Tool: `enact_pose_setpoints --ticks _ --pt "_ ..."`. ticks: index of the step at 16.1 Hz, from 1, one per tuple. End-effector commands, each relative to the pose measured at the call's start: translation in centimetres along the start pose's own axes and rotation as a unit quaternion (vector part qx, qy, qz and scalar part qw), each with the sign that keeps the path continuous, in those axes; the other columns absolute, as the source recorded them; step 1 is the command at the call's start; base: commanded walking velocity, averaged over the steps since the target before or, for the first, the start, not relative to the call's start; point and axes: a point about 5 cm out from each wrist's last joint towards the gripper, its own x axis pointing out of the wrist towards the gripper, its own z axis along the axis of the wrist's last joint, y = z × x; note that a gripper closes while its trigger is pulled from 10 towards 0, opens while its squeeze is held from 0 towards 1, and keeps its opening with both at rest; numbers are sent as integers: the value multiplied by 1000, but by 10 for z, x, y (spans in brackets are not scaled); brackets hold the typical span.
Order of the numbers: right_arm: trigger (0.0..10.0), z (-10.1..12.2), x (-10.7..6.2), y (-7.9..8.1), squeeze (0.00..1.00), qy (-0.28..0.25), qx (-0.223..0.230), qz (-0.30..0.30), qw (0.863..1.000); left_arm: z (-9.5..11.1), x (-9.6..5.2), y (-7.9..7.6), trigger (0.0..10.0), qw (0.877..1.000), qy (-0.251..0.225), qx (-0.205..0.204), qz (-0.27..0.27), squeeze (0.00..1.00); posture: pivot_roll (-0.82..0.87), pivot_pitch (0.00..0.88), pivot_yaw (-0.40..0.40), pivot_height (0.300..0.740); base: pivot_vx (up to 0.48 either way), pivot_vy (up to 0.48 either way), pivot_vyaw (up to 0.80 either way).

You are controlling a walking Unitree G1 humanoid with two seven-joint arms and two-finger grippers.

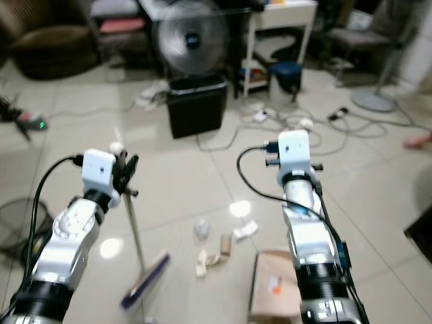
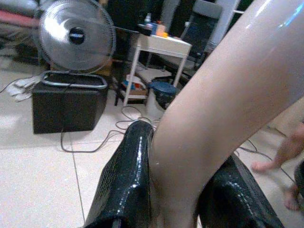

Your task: Sweep floor

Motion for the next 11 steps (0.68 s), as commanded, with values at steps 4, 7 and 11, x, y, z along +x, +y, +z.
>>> enact_pose_setpoints --ticks 4,7,11 --pt "10000 2 -1 4 0 -7 6 4 1000 8 3 1 10000 1000 -21 9 -3 0 -37 0 40 740 333 0 600" --pt "10000 -1 -2 2 0 -2 8 -3 1000 7 4 -2 10000 1000 -21 7 -10 0 -39 0 42 740 336 0 0" --pt "10000 -6 -6 2 0 7 13 -1 1000 7 5 -4 10000 1000 -21 6 -17 0 -45 0 48 740 337 0 0"
